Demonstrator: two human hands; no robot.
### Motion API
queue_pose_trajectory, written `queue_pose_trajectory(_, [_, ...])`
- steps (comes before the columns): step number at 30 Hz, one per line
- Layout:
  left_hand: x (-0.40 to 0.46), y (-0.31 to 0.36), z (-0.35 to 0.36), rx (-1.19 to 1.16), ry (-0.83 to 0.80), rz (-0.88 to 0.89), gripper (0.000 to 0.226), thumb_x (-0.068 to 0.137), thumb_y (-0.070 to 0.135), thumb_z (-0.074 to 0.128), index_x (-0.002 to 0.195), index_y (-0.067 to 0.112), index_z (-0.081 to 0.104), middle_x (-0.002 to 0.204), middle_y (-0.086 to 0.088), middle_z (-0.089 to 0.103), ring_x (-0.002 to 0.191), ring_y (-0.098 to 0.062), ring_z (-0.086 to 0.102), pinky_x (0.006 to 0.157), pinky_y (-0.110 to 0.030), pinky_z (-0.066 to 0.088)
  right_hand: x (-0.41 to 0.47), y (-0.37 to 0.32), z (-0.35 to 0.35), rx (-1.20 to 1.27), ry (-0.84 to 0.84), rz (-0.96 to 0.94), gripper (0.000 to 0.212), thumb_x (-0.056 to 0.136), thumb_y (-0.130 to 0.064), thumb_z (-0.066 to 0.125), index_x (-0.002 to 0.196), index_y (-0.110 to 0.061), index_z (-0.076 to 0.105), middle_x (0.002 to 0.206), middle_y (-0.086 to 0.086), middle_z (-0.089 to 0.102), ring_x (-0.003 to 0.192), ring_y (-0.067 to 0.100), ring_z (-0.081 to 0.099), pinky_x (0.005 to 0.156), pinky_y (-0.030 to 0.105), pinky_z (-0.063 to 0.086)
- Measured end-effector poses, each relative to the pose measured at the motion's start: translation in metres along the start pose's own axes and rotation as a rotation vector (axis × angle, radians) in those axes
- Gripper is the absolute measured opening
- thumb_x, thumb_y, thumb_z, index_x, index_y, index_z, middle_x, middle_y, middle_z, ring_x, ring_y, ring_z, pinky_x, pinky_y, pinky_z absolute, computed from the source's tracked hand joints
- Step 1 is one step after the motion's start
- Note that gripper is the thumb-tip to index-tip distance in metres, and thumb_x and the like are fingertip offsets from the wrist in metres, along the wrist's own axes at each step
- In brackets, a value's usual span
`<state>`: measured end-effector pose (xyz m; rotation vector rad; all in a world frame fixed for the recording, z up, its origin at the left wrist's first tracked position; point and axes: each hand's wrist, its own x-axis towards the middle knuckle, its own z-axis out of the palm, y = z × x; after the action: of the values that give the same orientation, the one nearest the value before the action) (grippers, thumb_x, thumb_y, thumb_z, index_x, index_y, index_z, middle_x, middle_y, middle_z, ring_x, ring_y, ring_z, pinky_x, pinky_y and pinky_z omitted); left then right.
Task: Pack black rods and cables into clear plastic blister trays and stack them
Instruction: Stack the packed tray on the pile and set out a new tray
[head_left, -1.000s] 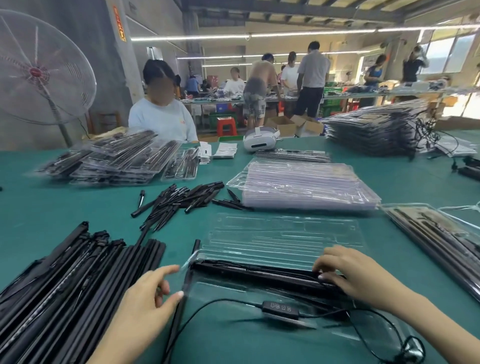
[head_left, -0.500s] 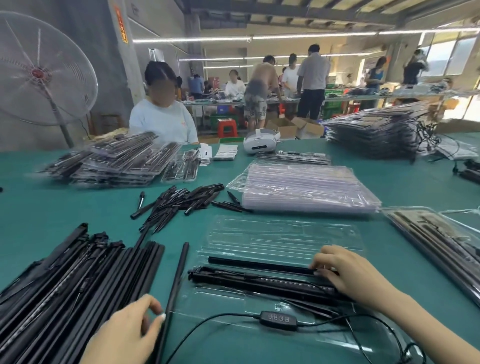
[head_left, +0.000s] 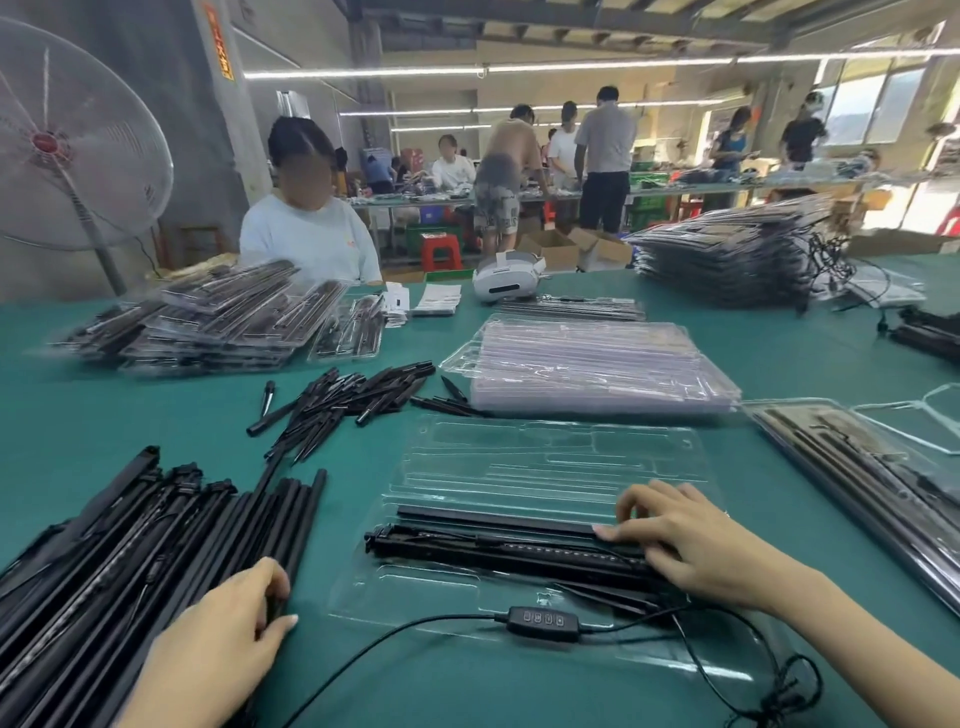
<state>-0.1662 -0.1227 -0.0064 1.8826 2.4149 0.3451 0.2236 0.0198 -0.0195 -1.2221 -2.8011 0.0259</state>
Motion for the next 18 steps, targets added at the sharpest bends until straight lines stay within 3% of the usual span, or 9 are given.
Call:
queue_pose_trajectory(4, [-0.002,0.006,0.002,-0.007,0.061,0.057,0.007,0.100,0.034,0.039,0.094,0.035,0.042,0.094,0.010,0.047,0.088,-0.002,0.052,0.075,-0.020,0.044,-0.010,-0.006,-0.002,0.198,0.107,0.023,0.049,0.100,-0.022,0.040,0.135,-0.055,0.036,0.129,-0.028,0.034,0.116,-0.008,0.030,0.101,0.025,0.024])
queue_pose_trajectory(7, [-0.005,0.018,-0.001,-0.086,0.120,0.145,0.008,0.096,0.029,0.048,0.088,0.032,0.049,0.087,0.011,0.050,0.082,-0.004,0.051,0.075,-0.024,0.045,-0.024,-0.010,-0.003,0.434,0.227,0.077,0.044,0.098,-0.023,0.050,0.131,-0.051,0.043,0.124,-0.028,0.039,0.121,-0.005,0.036,0.104,0.023,0.030])
queue_pose_trajectory(9, [-0.007,0.033,-0.001,-0.148,0.128,0.261,0.013,0.093,0.027,0.054,0.082,0.032,0.051,0.078,0.015,0.050,0.075,-0.002,0.049,0.072,-0.025,0.043,-0.033,-0.013,-0.006,0.390,0.214,0.081,0.032,0.094,-0.045,0.050,0.125,-0.052,0.049,0.121,-0.032,0.041,0.120,-0.007,0.039,0.102,0.020,0.032])
queue_pose_trajectory(12, [0.001,0.063,-0.002,-0.183,0.173,0.465,0.010,0.093,0.025,0.055,0.091,0.034,0.059,0.086,0.019,0.055,0.085,0.001,0.050,0.078,-0.027,0.042,-0.041,-0.017,-0.007,0.241,0.171,0.105,0.045,0.081,-0.071,0.044,0.121,-0.053,0.050,0.114,-0.036,0.042,0.110,-0.014,0.040,0.095,0.016,0.033])
queue_pose_trajectory(15, [0.023,0.094,0.010,-0.177,0.160,0.565,0.033,0.100,0.026,0.043,0.132,0.034,0.049,0.123,0.020,0.052,0.117,-0.003,0.045,0.097,-0.020,0.032,-0.043,-0.020,-0.006,0.220,0.173,0.160,0.031,0.084,-0.059,0.058,0.112,-0.047,0.058,0.101,-0.031,0.052,0.095,-0.011,0.048,0.087,0.015,0.038])
queue_pose_trajectory(18, [0.046,0.111,0.028,-0.096,0.102,0.583,0.040,0.103,0.031,0.033,0.142,0.039,0.036,0.142,0.024,0.037,0.132,0.001,0.031,0.105,-0.016,0.022,-0.046,-0.021,-0.004,0.185,0.216,0.213,0.012,0.091,-0.036,0.061,0.100,-0.040,0.068,0.090,-0.025,0.059,0.088,-0.004,0.052,0.082,0.018,0.042])
